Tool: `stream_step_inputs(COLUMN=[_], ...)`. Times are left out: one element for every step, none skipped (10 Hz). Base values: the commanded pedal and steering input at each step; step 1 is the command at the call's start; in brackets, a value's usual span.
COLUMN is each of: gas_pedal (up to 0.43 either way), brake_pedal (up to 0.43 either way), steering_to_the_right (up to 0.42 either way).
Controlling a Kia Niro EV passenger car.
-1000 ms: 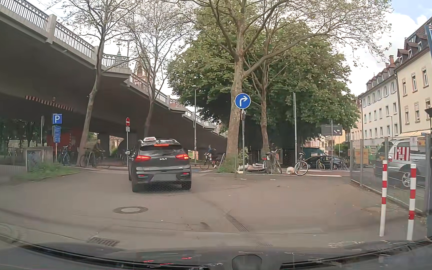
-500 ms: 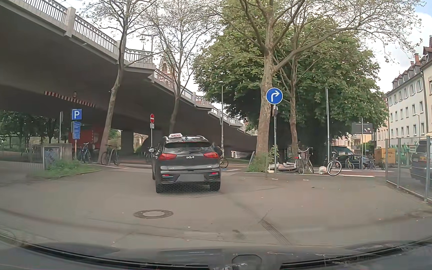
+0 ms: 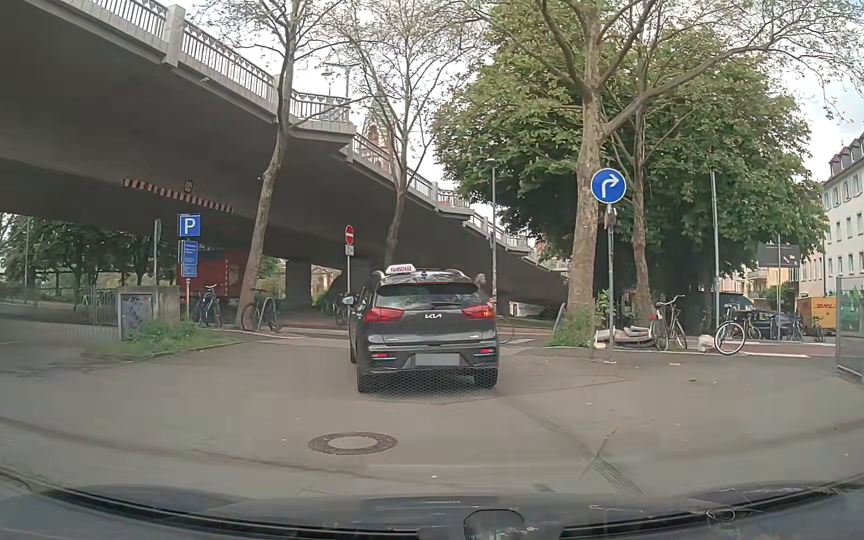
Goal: Follow the waypoints while adhering to traffic rules and regulations
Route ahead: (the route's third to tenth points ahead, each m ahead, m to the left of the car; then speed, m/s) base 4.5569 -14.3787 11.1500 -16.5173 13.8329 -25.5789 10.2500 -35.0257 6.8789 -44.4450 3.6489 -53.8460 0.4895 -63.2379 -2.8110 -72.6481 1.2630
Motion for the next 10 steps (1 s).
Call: stream_step_inputs(gas_pedal=[0.000,0.000,0.000,0.000,0.000,0.000,0.000,0.000,0.000,0.000], brake_pedal=[0.122,0.128,0.146,0.152,0.152,0.134,0.128,0.122,0.116,0.116], steering_to_the_right=[-0.407,-0.404,-0.402,-0.397,-0.389,-0.379,-0.369,-0.359,-0.351,-0.344])
